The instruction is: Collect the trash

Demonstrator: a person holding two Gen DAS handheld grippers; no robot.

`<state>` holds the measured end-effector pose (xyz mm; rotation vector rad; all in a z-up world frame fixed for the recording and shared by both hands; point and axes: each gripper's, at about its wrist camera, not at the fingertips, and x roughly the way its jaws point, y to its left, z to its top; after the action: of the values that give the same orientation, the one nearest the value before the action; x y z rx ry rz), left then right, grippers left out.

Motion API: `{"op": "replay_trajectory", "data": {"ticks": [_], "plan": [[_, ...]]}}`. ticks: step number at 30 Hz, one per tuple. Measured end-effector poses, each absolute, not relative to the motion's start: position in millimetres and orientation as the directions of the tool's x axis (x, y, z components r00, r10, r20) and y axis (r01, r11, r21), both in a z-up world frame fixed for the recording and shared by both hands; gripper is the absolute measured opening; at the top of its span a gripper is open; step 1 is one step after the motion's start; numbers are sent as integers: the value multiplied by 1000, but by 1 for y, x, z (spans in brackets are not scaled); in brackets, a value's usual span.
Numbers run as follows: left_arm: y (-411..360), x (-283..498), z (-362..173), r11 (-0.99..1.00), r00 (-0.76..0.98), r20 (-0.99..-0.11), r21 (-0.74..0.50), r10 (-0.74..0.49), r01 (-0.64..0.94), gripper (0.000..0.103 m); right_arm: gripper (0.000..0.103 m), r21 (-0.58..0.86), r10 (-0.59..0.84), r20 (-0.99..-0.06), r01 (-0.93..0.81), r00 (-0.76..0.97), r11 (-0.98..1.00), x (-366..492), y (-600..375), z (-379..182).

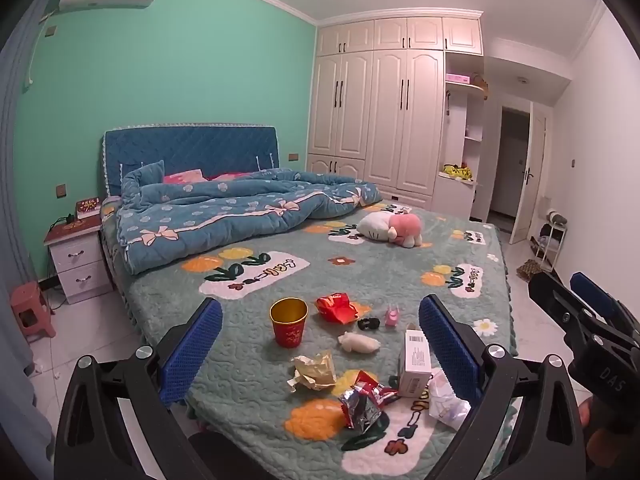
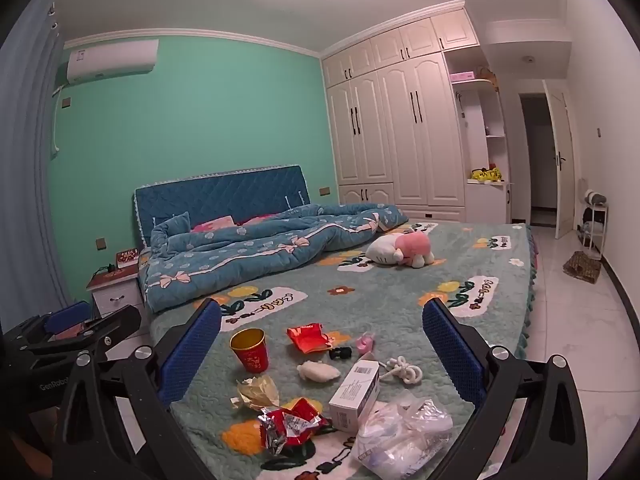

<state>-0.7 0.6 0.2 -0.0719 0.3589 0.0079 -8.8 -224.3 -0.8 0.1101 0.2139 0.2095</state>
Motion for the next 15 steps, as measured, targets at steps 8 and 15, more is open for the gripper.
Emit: {"op": "replay_trajectory", "data": {"ticks": [8,15], "plan": [[1,-2,4,998,933,-360,-63,-11,-13,97,99,128,218,-210,-194,953,973,-8,-224,-1],[-2,-2,1,998,931,-365,-54,-1,-19,97,99,129,220,-211,-196,952,972,-8,-224,1]]}}
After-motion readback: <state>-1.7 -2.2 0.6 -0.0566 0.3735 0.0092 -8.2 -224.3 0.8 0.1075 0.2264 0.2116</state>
